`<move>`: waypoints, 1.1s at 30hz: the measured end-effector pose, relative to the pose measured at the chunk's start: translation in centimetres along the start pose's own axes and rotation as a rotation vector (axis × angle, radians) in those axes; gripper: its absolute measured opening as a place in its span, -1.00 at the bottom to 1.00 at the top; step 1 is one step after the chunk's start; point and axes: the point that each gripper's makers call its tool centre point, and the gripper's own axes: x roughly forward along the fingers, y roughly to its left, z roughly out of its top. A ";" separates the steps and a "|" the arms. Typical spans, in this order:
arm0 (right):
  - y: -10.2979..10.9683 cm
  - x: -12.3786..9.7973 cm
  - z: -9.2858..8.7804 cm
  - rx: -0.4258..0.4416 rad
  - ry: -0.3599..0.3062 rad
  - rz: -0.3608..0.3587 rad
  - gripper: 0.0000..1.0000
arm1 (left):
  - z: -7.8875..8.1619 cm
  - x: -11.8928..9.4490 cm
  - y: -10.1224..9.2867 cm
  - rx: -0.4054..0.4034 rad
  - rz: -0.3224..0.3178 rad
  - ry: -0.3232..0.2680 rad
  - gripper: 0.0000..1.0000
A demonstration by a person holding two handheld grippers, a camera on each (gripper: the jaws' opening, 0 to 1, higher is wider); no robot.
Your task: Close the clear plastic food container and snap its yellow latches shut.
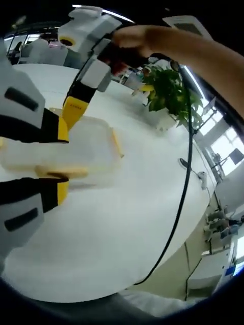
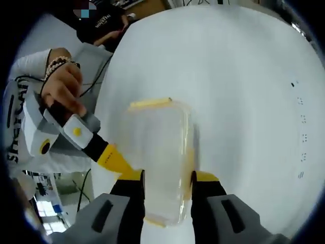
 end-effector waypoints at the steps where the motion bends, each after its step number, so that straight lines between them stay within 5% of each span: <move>1: -0.4 0.0 0.3 -0.001 0.009 -0.002 -0.37 | 0.0 0.0 0.0 -0.003 0.001 -0.001 -0.62; 9: -0.5 0.1 0.1 0.022 0.026 -0.034 -0.31 | -0.2 0.0 -0.2 -0.054 0.013 -0.032 -0.61; 12: -0.6 -0.3 0.0 -0.012 0.054 -0.123 -0.31 | -0.1 0.1 -0.3 -0.061 0.056 -0.042 -0.59; 14: -0.4 -0.2 0.0 -0.016 0.068 -0.153 -0.31 | -0.1 0.1 -0.2 0.007 0.073 -0.023 -0.59; 22: 0.0 -0.4 0.0 -0.057 0.120 -0.309 -0.31 | 0.0 -0.1 -0.2 -0.041 0.055 0.006 -0.58; 24: 0.3 -0.5 -0.1 -0.062 0.110 -0.357 -0.33 | 0.2 -0.1 -0.2 -0.096 0.044 -0.001 -0.57; 28: 1.7 -0.3 -0.2 -0.088 0.096 -0.414 -0.48 | 0.4 -0.3 0.5 -0.330 0.009 -0.069 -0.56; 29: 0.2 -0.7 0.4 -0.077 0.082 -0.491 -0.48 | 0.2 -0.3 0.3 -0.343 -0.002 -0.051 -0.56; 33: 1.1 -0.7 0.4 -0.045 0.038 -0.471 -0.49 | 0.6 0.1 0.5 -0.277 0.025 -0.039 -0.56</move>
